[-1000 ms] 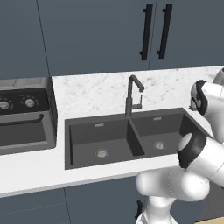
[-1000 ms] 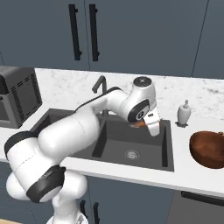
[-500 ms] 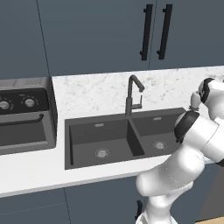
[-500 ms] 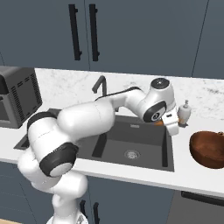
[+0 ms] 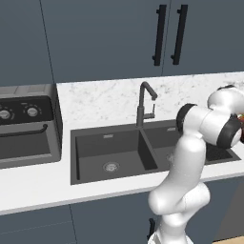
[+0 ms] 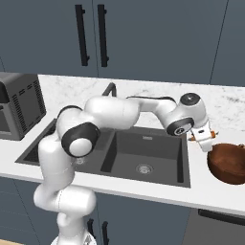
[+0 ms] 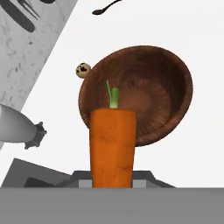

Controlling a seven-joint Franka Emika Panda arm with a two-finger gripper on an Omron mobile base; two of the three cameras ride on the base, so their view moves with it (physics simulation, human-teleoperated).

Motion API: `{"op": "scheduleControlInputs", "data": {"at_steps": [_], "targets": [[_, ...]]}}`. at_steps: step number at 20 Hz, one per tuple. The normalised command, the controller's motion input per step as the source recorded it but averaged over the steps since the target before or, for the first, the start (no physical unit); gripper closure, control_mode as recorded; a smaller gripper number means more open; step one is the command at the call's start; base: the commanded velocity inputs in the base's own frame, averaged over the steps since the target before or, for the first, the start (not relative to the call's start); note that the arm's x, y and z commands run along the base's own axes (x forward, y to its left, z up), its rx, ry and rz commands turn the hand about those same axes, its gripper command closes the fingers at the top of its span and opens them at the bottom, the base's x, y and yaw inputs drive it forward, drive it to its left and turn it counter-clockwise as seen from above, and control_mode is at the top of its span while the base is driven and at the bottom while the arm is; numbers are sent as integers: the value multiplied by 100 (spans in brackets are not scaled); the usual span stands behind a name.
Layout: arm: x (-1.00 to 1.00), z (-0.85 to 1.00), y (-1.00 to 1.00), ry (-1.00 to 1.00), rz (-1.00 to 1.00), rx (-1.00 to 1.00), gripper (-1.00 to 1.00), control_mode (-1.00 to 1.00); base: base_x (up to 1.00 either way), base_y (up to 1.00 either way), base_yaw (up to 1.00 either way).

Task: Pick the carrot from the sink and place it in the bowl. Then pick the bowl and place it in the microwave. Then close the microwave door and press the start button.

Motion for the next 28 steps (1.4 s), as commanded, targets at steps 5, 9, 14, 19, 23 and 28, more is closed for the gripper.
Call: {"op": "scheduleControlInputs", "data": {"at_steps": [5,9,14,19,23,28], "targets": [[14,-6,-83,3,-3,2,100,-100,0,0,0],[0,-11,-65,1,-1,7,100,-100,0,0,0],[23,-25,-38,16,0,7,100,-100,0,0,0],[44,-74,-1,22,0,1,100,-100,0,0,0],[4,-39,0,6,0,-2,100,-100,0,0,0],[0,-24,-10,1,0,0,100,-100,0,0,0]]}}
